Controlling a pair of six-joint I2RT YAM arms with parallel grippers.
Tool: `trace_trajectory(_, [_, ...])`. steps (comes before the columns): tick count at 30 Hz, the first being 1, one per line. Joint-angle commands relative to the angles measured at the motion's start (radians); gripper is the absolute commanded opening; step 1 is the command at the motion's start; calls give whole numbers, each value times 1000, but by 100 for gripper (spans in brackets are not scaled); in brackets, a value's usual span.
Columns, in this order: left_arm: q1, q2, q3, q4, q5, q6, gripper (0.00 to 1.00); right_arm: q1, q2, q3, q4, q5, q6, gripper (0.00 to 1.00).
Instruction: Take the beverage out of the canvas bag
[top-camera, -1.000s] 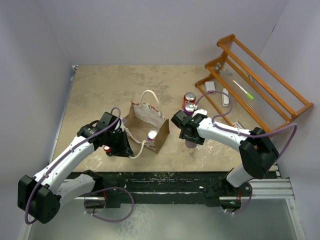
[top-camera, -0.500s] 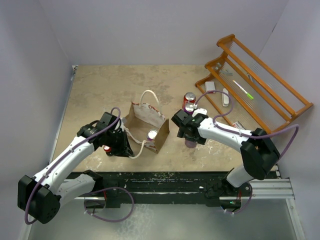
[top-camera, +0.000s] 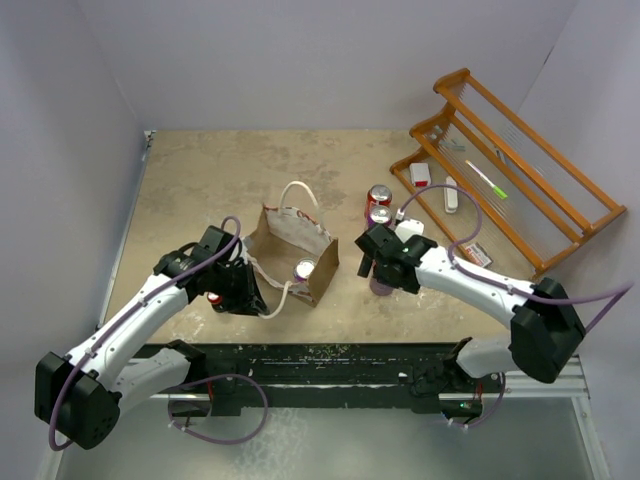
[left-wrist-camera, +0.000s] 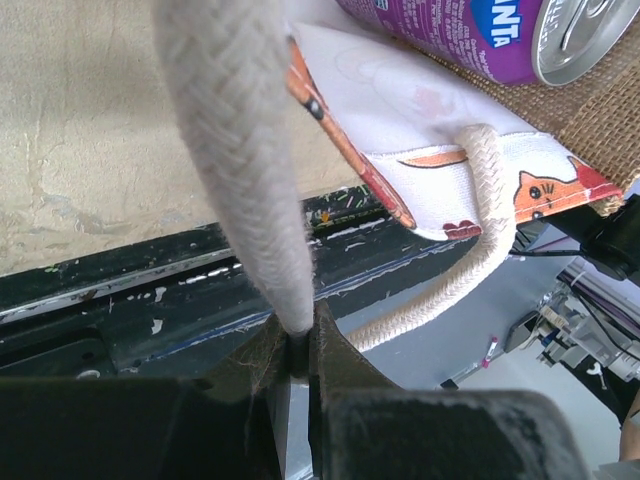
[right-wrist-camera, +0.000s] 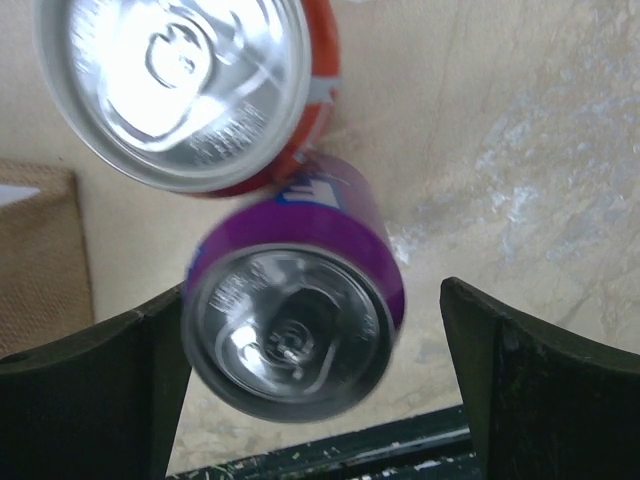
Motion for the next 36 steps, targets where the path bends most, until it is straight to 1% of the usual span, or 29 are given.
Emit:
trace_trajectory(1, [3,-13,-7,10,22,-2,0,-3,-107,-65,47,-53,-18,100])
trace_trajectory(4, [3,-10,-9,13,24,1,0,-4,-195,-113,125,-107,-69,100])
trace_trajectory(8, [3,2,-6,18,29,11,0,-3,-290,-129,140,-86,-115,100])
trace_trajectory(13, [3,12,1,22,31,18,0,-3,-331,-50,101,-12,-223,100])
trace_trajectory(16, [3,18,5,26,34,21,0,-3,-311,40,102,-6,-347,100])
trace_trajectory(18, [3,20,6,29,34,23,0,-3,-284,138,119,-41,-439,100])
trace_trajectory(19, [3,22,6,29,33,23,0,-3,-265,175,161,-57,-507,100])
trace_trajectory(22, [3,26,8,36,30,21,0,-1,-200,277,218,-301,-660,100])
trace_trajectory(24, [3,27,7,43,30,18,0,7,-149,329,243,-452,-706,100])
trace_trajectory(25, [3,30,7,46,29,15,0,18,-123,358,248,-498,-711,100])
trace_trajectory(27, [3,31,7,51,29,9,0,51,-58,418,244,-540,-719,100])
trace_trajectory(30, [3,29,5,55,24,-1,0,126,25,519,215,-548,-754,100])
trace_trajectory(31, [3,27,5,55,22,-3,0,161,59,552,193,-526,-771,100])
trace_trajectory(33, [3,24,4,54,19,-9,0,194,130,621,133,-480,-802,100])
trace_trajectory(36, [3,19,2,53,15,-16,0,228,245,707,12,-362,-818,100])
